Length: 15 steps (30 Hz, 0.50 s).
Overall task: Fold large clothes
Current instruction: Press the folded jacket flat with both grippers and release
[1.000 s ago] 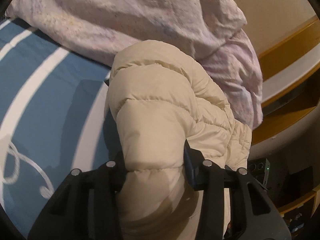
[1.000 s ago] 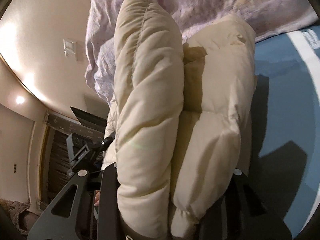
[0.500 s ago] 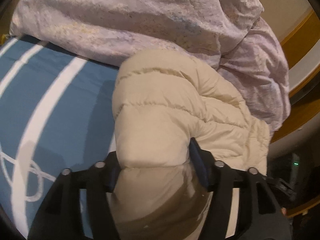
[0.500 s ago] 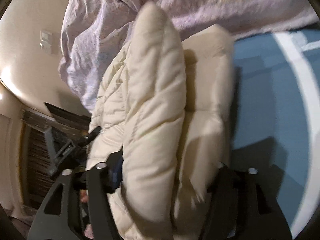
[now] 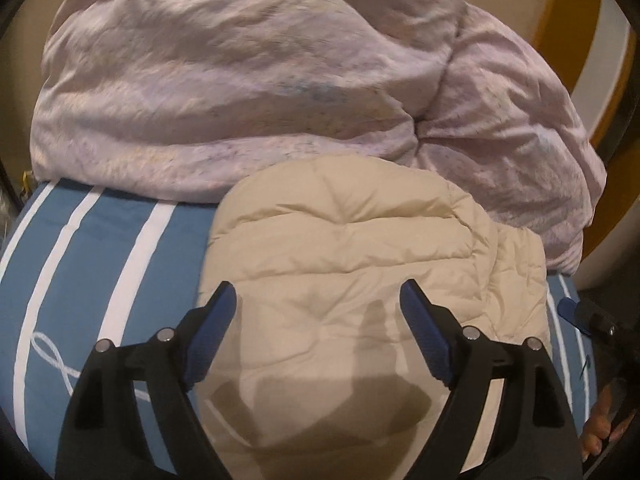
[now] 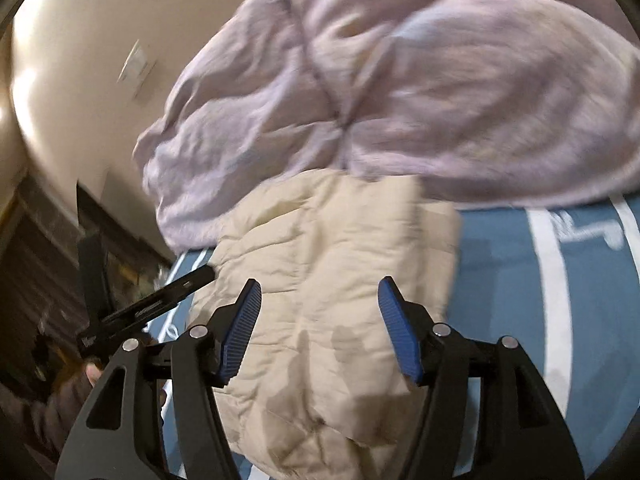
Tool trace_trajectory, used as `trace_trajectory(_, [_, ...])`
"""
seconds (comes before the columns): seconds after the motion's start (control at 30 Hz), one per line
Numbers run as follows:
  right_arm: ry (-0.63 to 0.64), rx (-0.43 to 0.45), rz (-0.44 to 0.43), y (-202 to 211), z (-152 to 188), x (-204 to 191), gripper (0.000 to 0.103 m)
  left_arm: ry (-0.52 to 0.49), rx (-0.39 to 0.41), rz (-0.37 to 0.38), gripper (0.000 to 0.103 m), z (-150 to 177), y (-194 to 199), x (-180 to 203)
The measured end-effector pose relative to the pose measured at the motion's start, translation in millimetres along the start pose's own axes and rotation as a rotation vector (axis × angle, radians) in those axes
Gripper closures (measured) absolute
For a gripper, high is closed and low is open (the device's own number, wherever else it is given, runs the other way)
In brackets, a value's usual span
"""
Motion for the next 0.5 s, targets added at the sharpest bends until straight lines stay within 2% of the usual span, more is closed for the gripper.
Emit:
trace_trajectory(0.1, [0.063, -0.003, 0.007, -15, 1, -18, 0.041, -0.038, -0.004, -0.023, 0.019, 0, -7, 8])
trace_trajectory(0.23, [0.132, -0.002, 0.066, -30, 5, -29, 0.044, -0.076, -0.018, -0.059, 0.019, 3, -18, 9])
trace_trajectory(0.37, [0.154, -0.028, 0.159, -50, 18, -18, 0.05, -0.085, -0.027, -0.077, 0.014, 7, -26, 6])
trace_trajectory(0.5, [0.144, -0.035, 0.19, -59, 30, -9, 0.051, -0.102, -0.033, -0.084, 0.011, 12, -33, 6])
Point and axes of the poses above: each gripper's, at about its wrist camera, not at the fingertips, and y roughly against the way its jaws point, x to its right, z to its underside, the point moved 4 cm from there along -y, roughly the way its jaws point, and after that the axes turned 10 degrees about z, right-handed, at the moved point
